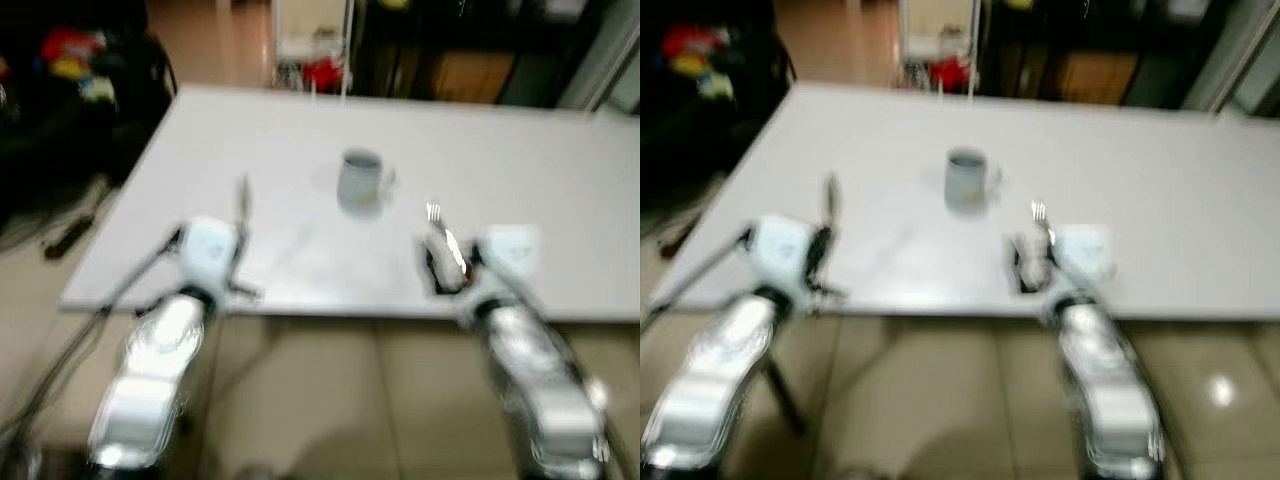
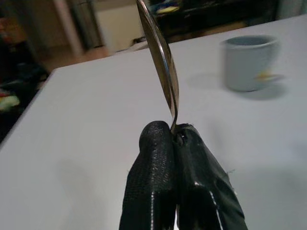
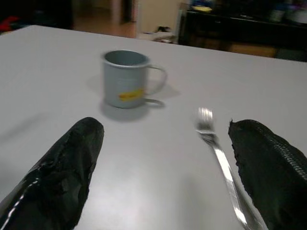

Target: Setting the table

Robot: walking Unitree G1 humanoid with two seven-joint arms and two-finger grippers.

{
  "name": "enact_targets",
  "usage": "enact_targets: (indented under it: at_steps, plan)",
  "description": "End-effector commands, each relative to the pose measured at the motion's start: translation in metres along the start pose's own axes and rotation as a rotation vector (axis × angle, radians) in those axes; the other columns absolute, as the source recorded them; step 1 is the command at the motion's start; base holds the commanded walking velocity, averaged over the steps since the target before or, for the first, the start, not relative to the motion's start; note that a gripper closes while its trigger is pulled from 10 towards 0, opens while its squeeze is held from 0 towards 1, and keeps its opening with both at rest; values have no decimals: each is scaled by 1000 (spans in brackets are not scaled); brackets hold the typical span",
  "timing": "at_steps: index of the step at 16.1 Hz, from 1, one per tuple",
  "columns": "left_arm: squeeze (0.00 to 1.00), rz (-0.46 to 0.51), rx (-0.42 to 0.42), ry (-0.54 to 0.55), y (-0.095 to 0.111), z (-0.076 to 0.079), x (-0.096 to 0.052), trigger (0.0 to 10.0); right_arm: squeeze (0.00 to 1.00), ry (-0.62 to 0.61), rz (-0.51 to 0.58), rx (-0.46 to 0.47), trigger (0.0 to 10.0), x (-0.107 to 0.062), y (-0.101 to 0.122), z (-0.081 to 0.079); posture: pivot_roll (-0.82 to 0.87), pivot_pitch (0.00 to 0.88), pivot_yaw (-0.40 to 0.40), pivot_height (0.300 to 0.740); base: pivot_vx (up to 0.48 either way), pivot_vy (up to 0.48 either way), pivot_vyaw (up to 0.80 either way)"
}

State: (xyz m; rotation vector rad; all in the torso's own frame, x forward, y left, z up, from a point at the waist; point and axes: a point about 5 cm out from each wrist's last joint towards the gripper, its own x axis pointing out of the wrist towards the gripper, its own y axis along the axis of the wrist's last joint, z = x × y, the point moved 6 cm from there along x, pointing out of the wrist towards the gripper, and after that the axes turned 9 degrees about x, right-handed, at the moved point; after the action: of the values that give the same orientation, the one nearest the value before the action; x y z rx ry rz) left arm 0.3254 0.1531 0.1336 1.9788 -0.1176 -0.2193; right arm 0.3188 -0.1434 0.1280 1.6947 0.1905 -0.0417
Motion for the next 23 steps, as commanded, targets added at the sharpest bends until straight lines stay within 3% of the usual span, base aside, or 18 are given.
enact_targets:
  at_steps: [1,8,10,12,14,16,18,21,23]
  plan:
    - [0,22,-1,-20,8,8,2,10000,0,-27,3,-9,10000,-2,2,12,140,0,-43,740,364,0,0]
    - [0,-14,21,-31,2,8,2,10000,0,82,-49,-32,10000,1,-6,-2,142,0,-38,740,346,0,0]
    - [0,-58,-3,15,-6,2,4,10000,0,85,-48,-51,10000,2,-6,-1,142,0,-38,740,0,0,0]
    - [0,-52,-36,96,-5,-13,5,10000,0,77,-24,-115,10000,5,0,1,141,0,-38,740,0,0,0]
    - [0,-59,-42,108,-6,-15,5,10000,0,74,-21,-131,10000,7,2,0,142,0,-40,740,0,-150,400]
    - [0,-59,-38,109,-5,-15,6,10000,0,70,-18,-120,10000,8,3,2,146,0,-43,740,0,-420,800]
    - [0,-64,-22,106,-5,-14,7,10000,0,55,-15,-71,10000,10,3,6,148,0,-45,740,0,-422,0]
    - [0,-59,-8,97,-4,-13,8,10000,0,70,-24,-68,10000,10,2,4,148,0,-46,740,0,-275,0]
    - [0,-57,51,36,-4,-6,13,10000,0,74,-36,-63,10000,9,-1,4,151,0,-48,740,0,0,0]
